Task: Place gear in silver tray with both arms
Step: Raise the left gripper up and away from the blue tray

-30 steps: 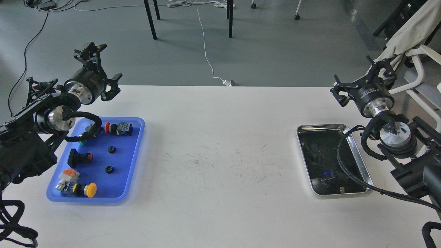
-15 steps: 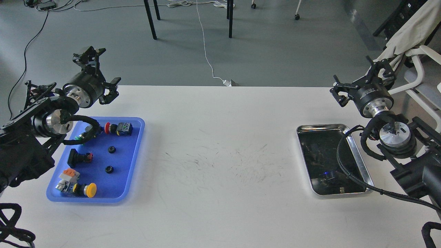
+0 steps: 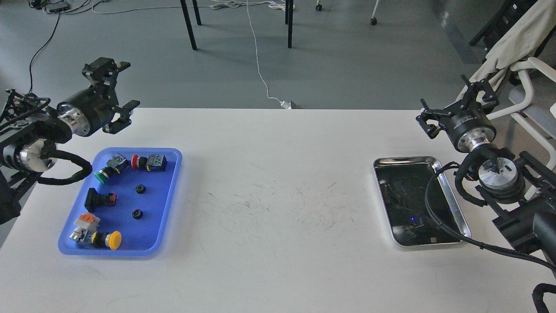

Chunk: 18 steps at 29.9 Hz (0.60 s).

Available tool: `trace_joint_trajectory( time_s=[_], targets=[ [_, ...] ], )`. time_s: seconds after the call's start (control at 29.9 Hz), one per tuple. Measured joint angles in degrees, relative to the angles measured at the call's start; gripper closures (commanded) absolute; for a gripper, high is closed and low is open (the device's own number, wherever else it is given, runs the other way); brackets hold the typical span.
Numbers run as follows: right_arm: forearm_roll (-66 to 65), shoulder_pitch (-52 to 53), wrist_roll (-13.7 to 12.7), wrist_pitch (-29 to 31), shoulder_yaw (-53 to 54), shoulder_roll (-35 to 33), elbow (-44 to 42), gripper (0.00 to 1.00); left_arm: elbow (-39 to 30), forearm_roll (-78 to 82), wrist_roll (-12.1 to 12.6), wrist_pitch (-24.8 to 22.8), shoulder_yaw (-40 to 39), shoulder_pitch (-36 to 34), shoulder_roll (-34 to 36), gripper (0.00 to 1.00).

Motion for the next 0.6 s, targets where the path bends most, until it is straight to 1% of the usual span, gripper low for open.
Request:
trace_joint_trajectory(
  time_s=[0.03,0.1,0.17,0.2,0.23,0.27,0.3,0.33,0.37,0.4,0.47,0.53,0.6],
  targets=[
    [0.00,0.00,0.00,0.00,-0.02,0.01,-0.03,0.01,-0.08,0.85,0.65,-0.26,0.22,-0.56,0.38,0.01],
    [0.00,0.00,0.00,-0.04,-0.10,0.01,-0.04,0.01,0.01,1.56,3.42,-0.69,0.54,-2.00,1.26,0.01],
    [0.00,0.00,0.00,-0.09,-0.18,0.01,-0.05,0.01,0.17,1.40,7.42,-2.30,0.26,-2.91,2.86,0.01],
    [0.00,0.00,0.00,-0.10,-0.19,0.03,-0.05,0.01,0.35,1.04,8.80,-3.47,0.07,-3.08,3.61,0.01],
    [0.00,0.00,0.00,-0.11,-0.19,0.03,-0.06,0.01,0.59,0.57,9.82,-4.49,-0.06,-3.09,4.14,0.01],
    [0.00,0.00,0.00,-0.11,-0.21,0.05,-0.06,0.01,0.85,0.14,10.16,-4.90,-0.15,-3.06,4.28,0.01],
    [0.00,0.00,0.00,-0.11,-0.24,0.11,-0.05,0.01,1.45,-0.42,9.88,-4.89,-0.30,-2.93,4.11,0.01],
    [0.00,0.00,0.00,-0.11,-0.28,0.14,-0.05,0.01,2.65,-0.93,8.48,-4.53,-0.43,-2.81,3.55,0.01],
    [0.00,0.00,0.00,-0.11,-0.28,0.14,-0.05,0.01,4.27,-1.23,6.07,-4.03,-0.54,-2.76,2.80,0.01],
    [0.00,0.00,0.00,-0.11,-0.28,0.15,-0.05,0.01,5.98,-1.44,3.12,-3.72,-0.58,-2.76,1.98,0.01],
    [0.00,0.00,0.00,-0.13,-0.31,0.15,-0.01,0.01,7.68,-1.44,-1.75,-3.63,-0.29,-2.77,1.05,0.01],
    [0.00,0.00,0.00,-0.16,-0.31,0.15,0.02,0.01,8.29,-0.40,-4.19,-2.89,0.31,-2.77,0.72,0.01],
    [0.00,-0.16,0.00,-0.16,-0.32,0.15,0.02,0.01,7.21,2.05,-5.14,-0.83,1.55,-2.90,0.90,0.02]
  ],
)
